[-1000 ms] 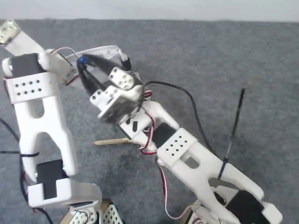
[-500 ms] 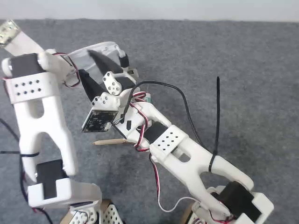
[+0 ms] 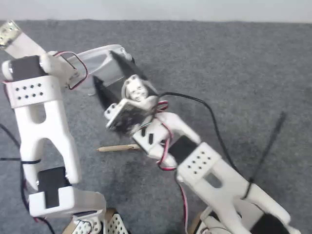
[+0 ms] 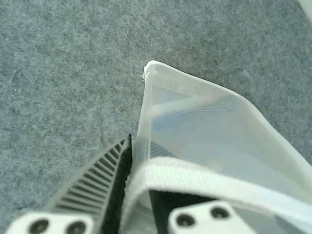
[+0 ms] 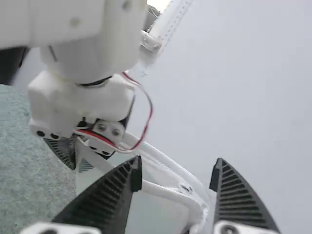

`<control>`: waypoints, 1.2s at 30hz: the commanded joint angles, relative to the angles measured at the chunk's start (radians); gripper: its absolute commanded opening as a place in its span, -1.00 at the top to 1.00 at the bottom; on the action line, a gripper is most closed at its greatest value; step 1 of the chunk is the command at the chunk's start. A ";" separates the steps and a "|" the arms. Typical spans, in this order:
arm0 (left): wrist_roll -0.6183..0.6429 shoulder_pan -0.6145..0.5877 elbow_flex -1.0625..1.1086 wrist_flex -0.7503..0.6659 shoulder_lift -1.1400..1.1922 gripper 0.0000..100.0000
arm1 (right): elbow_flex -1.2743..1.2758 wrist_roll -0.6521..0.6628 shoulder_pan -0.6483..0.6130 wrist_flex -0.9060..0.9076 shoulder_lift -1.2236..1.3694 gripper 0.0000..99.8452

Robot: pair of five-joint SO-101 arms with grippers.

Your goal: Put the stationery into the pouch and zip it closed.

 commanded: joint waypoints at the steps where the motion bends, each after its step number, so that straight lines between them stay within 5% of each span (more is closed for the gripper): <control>1: 0.005 0.002 -0.008 -0.012 -0.020 0.98 | -0.012 -0.091 0.044 0.119 -0.120 0.56; 19: 0.005 -0.005 -0.008 -0.012 -0.020 0.98 | -0.012 -0.500 0.064 0.657 -0.197 0.56; 27: 0.012 -0.114 -0.019 -0.026 -0.031 0.98 | -0.012 -0.506 0.007 0.812 -0.136 0.56; 36: 0.057 -0.157 -0.019 -0.026 -0.031 0.98 | -0.121 -0.453 -0.134 0.800 0.274 0.56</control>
